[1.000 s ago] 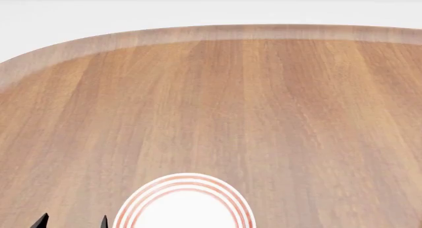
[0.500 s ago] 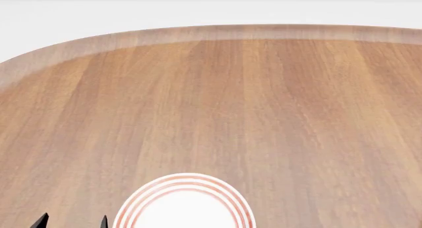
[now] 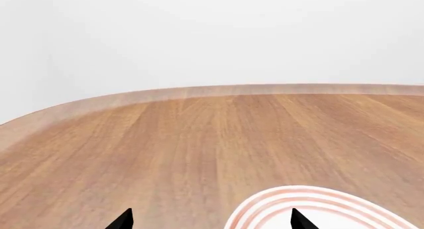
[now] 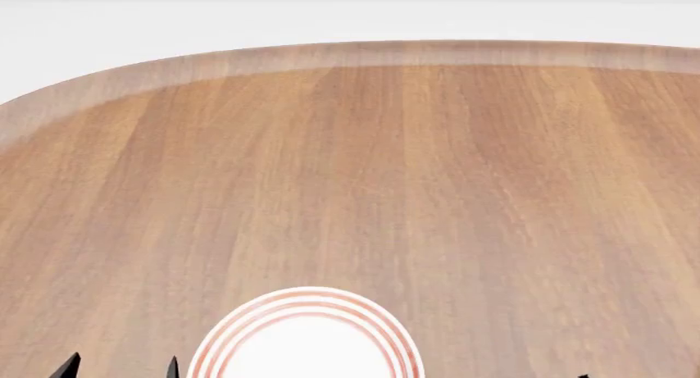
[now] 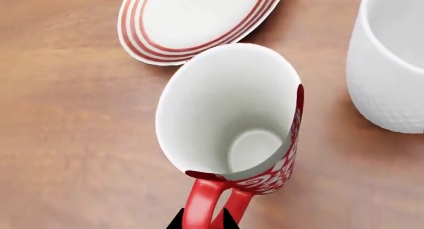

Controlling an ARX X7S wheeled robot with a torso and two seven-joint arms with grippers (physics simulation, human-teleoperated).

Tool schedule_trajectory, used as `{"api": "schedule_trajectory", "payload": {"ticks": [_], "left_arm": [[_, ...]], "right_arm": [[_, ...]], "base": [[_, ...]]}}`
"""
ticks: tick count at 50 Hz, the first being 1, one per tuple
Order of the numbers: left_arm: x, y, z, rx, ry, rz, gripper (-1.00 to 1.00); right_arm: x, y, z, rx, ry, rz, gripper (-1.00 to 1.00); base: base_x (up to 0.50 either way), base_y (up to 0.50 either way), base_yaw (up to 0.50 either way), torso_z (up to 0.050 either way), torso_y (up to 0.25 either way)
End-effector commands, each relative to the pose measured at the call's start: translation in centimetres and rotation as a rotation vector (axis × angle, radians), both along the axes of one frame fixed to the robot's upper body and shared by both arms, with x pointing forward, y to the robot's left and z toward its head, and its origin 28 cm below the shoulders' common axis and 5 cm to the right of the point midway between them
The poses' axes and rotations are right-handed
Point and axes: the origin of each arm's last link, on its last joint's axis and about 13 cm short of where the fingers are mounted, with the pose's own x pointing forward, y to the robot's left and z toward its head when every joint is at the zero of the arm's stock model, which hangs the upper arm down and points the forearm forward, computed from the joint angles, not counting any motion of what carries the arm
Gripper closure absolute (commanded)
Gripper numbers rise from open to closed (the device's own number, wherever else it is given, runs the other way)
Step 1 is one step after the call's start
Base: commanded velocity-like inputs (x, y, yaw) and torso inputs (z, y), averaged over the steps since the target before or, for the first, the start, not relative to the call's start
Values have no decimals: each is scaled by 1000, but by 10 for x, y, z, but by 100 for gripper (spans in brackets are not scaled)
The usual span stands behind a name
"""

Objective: Put the red mug on the left plate.

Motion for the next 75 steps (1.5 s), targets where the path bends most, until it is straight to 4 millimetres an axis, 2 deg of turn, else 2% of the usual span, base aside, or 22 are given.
{"api": "schedule_trajectory", "payload": {"ticks": [1,20,30,39,60,67,75], "left_arm": [[-1,0,0,0,-1,0,-100],[0,0,0,-2,2,-2,-100],[0,0,0,-1,0,-1,-100],[0,0,0,-3,-2,-2,-100],[0,0,1,-5,-4,-2,-100],[0,0,1,-5,-4,-2,-100],[0,0,0,-4,-1,-2,-100]], "right_arm": [[-6,10,29,-63,-94,66,100],[-17,34,75,-156,-249,236,100],[-23,50,87,-178,-341,361,100],[-28,64,90,-232,-384,465,100],[-31,90,81,-290,-452,783,100],[-29,97,62,-339,-464,976,100],[-25,95,46,-367,-441,1167,100]], "base": [[0,0,0,0,0],[0,0,0,0,0],[0,0,0,0,0],[0,0,0,0,0],[0,0,0,0,0],[0,0,0,0,0],[0,0,0,0,0]]}}
